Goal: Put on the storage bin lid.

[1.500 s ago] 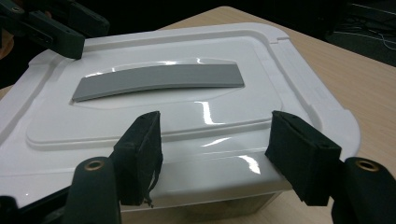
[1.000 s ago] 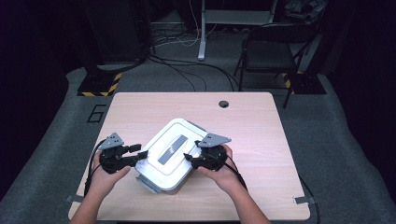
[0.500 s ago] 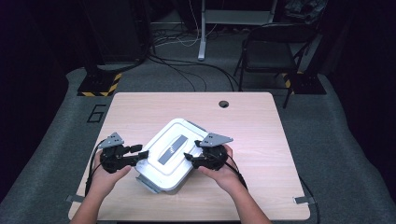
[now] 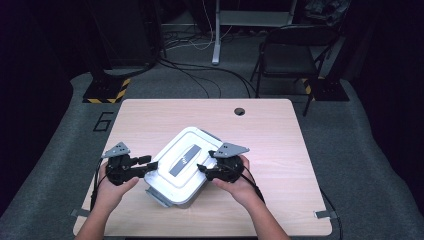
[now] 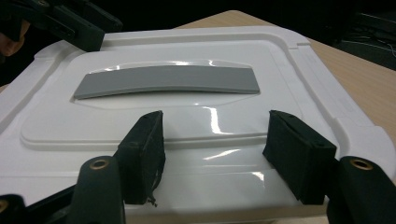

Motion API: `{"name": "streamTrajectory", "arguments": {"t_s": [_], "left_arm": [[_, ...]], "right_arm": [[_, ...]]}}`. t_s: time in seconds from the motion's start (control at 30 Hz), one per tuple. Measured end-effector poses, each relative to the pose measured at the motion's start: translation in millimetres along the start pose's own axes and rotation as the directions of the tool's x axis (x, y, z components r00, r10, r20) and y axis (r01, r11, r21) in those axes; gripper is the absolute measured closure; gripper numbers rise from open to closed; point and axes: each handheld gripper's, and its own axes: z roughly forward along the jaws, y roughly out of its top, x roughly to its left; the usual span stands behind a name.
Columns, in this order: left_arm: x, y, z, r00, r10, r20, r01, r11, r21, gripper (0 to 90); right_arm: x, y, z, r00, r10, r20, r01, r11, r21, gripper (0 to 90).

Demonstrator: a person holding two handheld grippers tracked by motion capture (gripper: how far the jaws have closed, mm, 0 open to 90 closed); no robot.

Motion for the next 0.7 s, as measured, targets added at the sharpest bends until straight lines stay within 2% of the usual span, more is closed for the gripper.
{"name": "streamTrajectory", "arguments": {"t_s": [0.23,0.27,0.37,0.47,0.57,0.63,0.7], "left_arm": [[-0.4,0.2,0.2,0.9998,0.017,-0.009,-0.017,0.9999,-0.003,52.8],[-0.3,0.2,0.3,0.9997,0.016,-0.016,-0.016,0.9999,-0.003,51.5],[1.8,-0.2,0.6,0.9999,-0.016,-0.005,0.016,0.9999,-0.004,49.3],[1.4,2.0,-0.5,0.9999,0.0,-0.016,0.0,0.9999,0.016,46.8],[2.1,3.0,-3.0,0.9999,0.006,-0.011,-0.006,1.0,-0.002,43.3],[2.5,3.7,-5.7,0.9999,-0.006,-0.014,0.005,0.9996,-0.027,42.3],[4.1,5.6,-9.7,0.9998,0.007,-0.018,-0.007,0.9992,-0.039,41.9]], "right_arm": [[0.2,0.1,-0.1,1.0,-0.005,0.0,0.005,1.0,0.003,36.5],[-0.2,0.3,-0.3,1.0,-0.004,-0.002,0.004,1.0,0.004,36.5],[-2.3,1.1,-0.8,0.9998,0.005,-0.019,-0.004,1.0,0.006,36.2],[-3.8,3.4,-2.7,0.9993,0.022,-0.032,-0.021,1.0,0.009,35.9],[-3.7,6.1,-8.1,0.9994,0.022,-0.026,-0.022,1.0,-0.006,35.9],[-4.6,7.2,-12.5,0.9995,0.03,-0.013,-0.03,0.999,-0.011,35.4],[-6.3,7.7,-16.2,0.9992,0.039,-0.004,-0.039,0.999,-0.011,35.2]]}}
